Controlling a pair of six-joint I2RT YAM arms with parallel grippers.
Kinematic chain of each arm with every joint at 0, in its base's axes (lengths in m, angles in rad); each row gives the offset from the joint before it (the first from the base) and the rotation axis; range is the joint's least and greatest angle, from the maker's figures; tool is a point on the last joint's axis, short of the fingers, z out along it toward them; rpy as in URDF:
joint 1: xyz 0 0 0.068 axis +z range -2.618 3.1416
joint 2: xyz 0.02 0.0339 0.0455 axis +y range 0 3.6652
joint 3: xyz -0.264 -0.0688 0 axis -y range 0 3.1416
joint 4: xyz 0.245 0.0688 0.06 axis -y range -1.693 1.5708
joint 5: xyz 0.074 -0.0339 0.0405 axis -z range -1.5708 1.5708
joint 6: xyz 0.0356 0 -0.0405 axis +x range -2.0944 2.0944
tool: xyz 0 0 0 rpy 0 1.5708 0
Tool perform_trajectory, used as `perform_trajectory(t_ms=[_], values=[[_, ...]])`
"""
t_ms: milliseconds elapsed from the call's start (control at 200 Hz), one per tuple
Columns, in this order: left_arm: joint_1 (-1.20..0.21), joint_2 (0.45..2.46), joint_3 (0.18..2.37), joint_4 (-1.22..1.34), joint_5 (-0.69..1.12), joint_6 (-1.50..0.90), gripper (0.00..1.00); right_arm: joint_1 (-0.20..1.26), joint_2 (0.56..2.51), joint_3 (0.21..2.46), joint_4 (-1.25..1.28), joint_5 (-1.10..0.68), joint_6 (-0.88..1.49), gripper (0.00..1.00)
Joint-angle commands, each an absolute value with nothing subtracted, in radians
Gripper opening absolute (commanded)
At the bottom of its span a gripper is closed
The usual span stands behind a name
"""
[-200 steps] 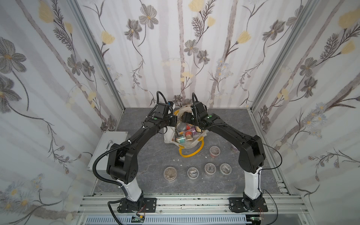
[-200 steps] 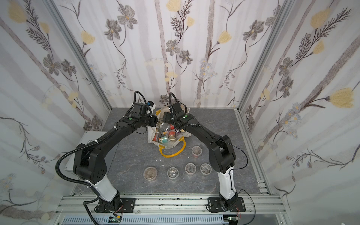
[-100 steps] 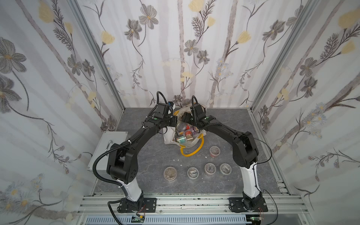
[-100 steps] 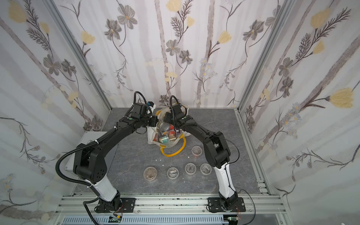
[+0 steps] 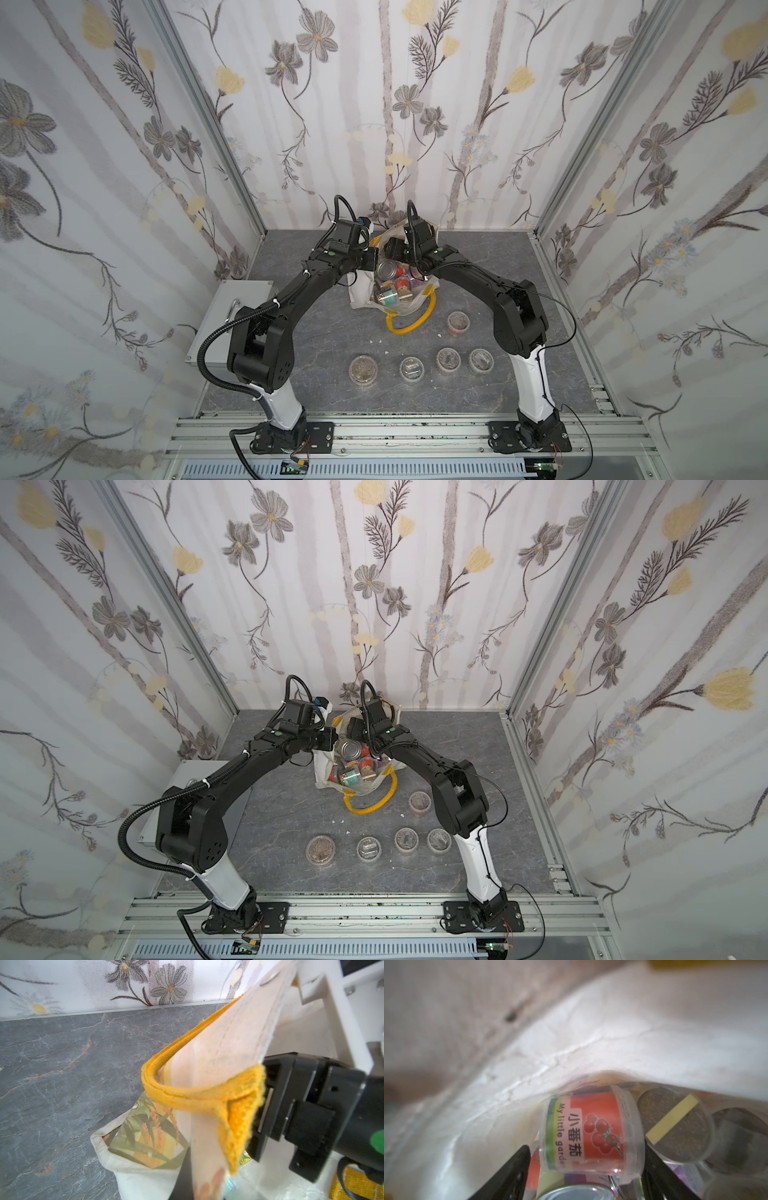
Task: Take out the seed jars from the canvas bag
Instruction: Pick up the seed jar from the canvas bag.
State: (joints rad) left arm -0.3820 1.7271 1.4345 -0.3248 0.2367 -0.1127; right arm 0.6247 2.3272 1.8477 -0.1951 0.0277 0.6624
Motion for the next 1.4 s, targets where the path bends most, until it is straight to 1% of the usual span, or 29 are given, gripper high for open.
perform_trajectory(t_ms=[0,95,185,385,585,704,899,979,1039,1134,1314,1399], values=[[-0.382,1.720,1.440,-0.325,0.262,-0.115,0.00,0.623,2.361,1.875,-0.146,0.010,0.698,0.77],[-0.382,1.713,1.431,-0.316,0.250,-0.111,0.00,0.626,2.382,1.890,-0.144,-0.002,0.695,0.78],[-0.382,1.716,1.440,-0.323,0.262,-0.114,0.00,0.625,2.389,1.889,-0.150,0.028,0.714,0.77],[-0.382,1.714,1.439,-0.323,0.255,-0.112,0.00,0.624,2.371,1.890,-0.154,0.043,0.720,0.68],[-0.380,1.710,1.431,-0.322,0.221,-0.104,0.00,0.624,2.279,1.873,-0.182,0.056,0.663,0.64],[-0.375,1.713,1.442,-0.335,0.216,-0.108,0.00,0.630,2.162,1.776,-0.164,0.072,0.581,0.63],[-0.373,1.716,1.447,-0.342,0.213,-0.114,0.00,0.663,1.905,1.503,-0.140,0.036,0.310,0.62],[-0.373,1.713,1.444,-0.340,0.209,-0.108,0.00,0.683,1.771,1.348,-0.107,0.019,0.176,0.64],[-0.373,1.716,1.443,-0.337,0.210,-0.107,0.00,0.697,1.671,1.241,-0.081,0.016,0.074,0.61],[-0.372,1.724,1.447,-0.343,0.219,-0.114,0.00,0.709,1.530,1.108,-0.059,0.032,-0.061,0.60],[-0.372,1.729,1.447,-0.348,0.219,-0.110,0.00,0.748,1.355,0.892,-0.009,0.022,-0.434,0.60],[-0.372,1.729,1.447,-0.354,0.220,-0.102,0.00,0.768,1.309,0.825,-0.003,0.061,-0.588,0.61]])
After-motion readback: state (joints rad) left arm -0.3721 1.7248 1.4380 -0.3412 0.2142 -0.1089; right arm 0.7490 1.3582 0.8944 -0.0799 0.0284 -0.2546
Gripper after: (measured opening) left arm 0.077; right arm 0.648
